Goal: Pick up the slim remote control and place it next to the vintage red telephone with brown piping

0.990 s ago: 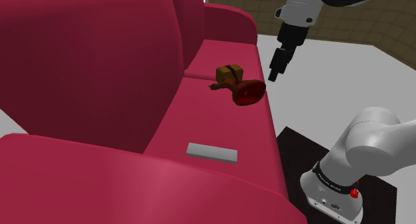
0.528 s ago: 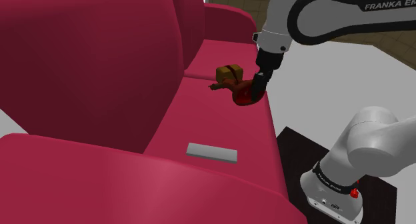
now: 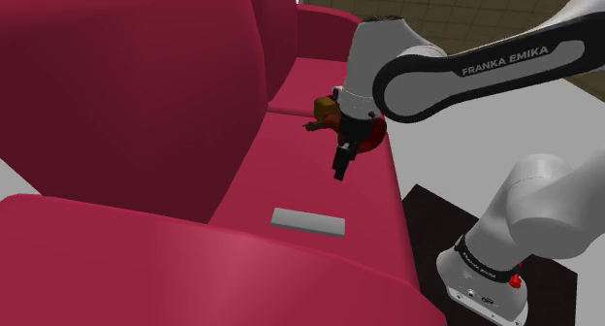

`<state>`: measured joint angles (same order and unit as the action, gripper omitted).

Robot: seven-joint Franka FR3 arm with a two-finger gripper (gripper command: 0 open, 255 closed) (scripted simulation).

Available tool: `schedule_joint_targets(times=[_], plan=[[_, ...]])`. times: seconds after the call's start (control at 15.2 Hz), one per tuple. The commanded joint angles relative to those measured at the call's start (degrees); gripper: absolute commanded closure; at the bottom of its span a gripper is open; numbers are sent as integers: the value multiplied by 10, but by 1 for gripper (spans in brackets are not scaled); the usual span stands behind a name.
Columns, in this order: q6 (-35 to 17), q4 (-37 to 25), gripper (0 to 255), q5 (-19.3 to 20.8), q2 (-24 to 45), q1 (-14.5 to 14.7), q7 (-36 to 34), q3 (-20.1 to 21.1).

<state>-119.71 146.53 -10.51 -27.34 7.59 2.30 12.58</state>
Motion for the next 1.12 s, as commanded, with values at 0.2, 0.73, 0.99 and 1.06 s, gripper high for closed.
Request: schedule_joint_targets(times=[0.2, 0.73, 0.99, 1.06], plan=[[-95, 0, 0, 7, 90, 14, -15, 40], [-223, -36, 0, 78, 258, 25, -76, 94], [-256, -30, 0, 95, 288, 25, -89, 94], [-265, -29, 0, 100, 295, 25, -92, 93]])
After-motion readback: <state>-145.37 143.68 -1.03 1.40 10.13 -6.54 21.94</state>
